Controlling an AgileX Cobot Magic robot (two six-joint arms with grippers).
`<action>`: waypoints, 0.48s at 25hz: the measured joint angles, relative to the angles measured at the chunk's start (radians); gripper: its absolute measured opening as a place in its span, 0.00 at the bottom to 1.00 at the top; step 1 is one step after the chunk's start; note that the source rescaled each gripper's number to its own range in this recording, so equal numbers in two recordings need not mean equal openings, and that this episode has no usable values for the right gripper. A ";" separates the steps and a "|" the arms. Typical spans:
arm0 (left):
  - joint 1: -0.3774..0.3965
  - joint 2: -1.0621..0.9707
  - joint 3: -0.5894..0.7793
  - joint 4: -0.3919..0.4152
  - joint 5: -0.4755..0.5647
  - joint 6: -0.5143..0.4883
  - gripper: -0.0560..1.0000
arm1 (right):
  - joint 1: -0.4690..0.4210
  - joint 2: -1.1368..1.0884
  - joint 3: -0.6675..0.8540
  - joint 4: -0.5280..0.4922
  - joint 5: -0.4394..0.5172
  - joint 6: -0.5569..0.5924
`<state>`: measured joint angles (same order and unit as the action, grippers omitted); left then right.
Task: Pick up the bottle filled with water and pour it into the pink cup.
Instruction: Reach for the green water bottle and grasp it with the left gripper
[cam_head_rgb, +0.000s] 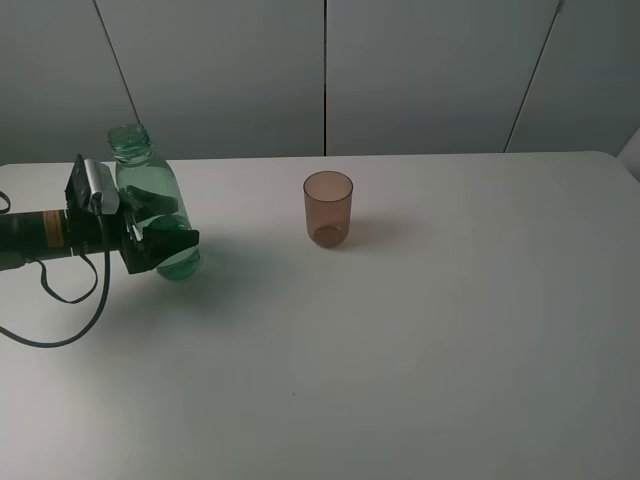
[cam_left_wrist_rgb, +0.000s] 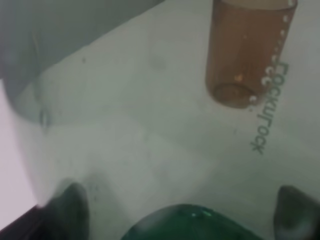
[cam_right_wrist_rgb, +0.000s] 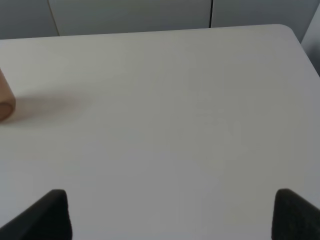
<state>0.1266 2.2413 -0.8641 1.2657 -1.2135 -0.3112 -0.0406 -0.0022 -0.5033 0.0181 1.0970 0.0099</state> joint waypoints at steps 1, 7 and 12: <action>-0.003 0.002 0.000 -0.007 0.000 0.000 1.00 | 0.000 0.000 0.000 0.000 0.000 0.000; -0.016 0.004 0.000 -0.028 0.000 0.008 1.00 | 0.000 0.000 0.000 0.000 0.000 0.000; -0.018 0.004 0.000 -0.031 0.000 0.008 1.00 | 0.000 0.000 0.000 0.000 0.000 0.000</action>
<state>0.1090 2.2454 -0.8641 1.2352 -1.2135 -0.3036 -0.0406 -0.0022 -0.5033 0.0181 1.0970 0.0099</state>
